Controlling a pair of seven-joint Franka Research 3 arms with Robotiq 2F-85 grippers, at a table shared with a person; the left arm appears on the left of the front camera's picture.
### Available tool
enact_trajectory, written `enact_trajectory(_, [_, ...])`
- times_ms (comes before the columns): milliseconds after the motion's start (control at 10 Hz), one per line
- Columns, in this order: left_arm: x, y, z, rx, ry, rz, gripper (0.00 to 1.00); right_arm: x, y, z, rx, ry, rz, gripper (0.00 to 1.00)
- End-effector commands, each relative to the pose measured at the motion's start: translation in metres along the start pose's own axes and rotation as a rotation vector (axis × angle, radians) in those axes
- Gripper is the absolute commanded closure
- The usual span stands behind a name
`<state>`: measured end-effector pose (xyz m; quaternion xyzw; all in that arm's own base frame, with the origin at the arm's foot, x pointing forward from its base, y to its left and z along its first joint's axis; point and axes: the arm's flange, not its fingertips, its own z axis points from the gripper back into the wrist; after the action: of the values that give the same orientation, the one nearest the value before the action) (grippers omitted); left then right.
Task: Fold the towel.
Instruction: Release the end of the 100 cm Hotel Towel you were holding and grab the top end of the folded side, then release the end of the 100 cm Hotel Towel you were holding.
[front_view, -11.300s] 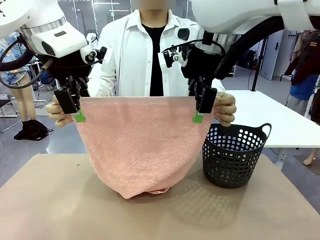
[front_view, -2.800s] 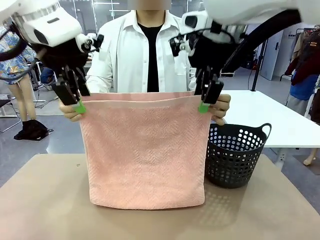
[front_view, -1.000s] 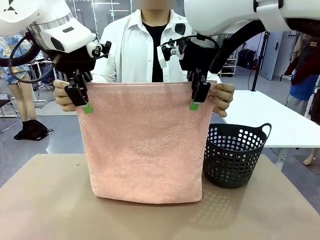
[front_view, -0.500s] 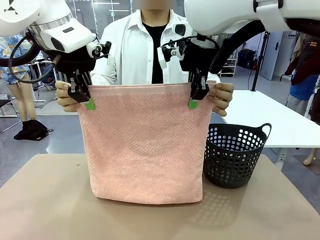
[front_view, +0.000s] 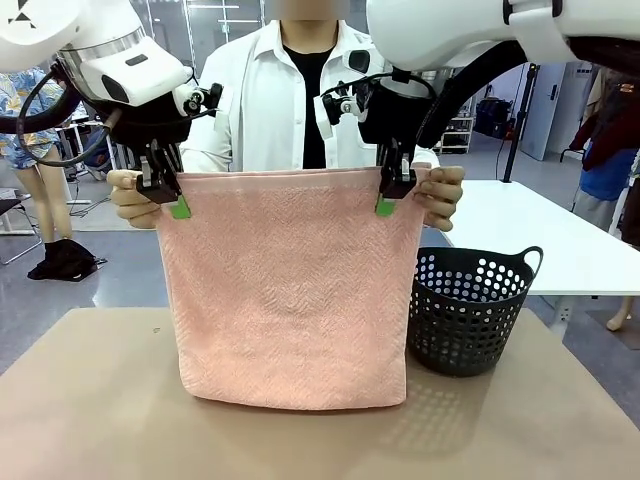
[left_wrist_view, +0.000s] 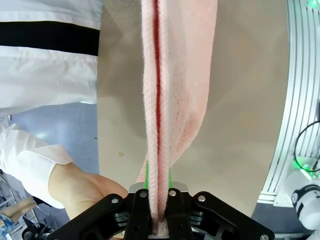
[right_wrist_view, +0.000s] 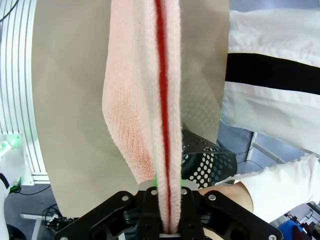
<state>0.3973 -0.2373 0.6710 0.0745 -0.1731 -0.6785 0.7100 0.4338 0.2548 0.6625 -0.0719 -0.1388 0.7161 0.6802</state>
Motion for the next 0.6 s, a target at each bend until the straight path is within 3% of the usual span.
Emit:
enact_trajectory(0, [-0.0003,0.0004,0.0003,0.002,-0.001,0.001,1.0,-0.0008,0.0003,0.0022,-0.009,-0.003,-0.001,1.0])
enact_trajectory(500, [-0.0003,0.0004,0.0003,0.002,-0.001,0.001,1.0,-0.0008,0.0003,0.0022,-0.009,-0.003,-0.001,1.0])
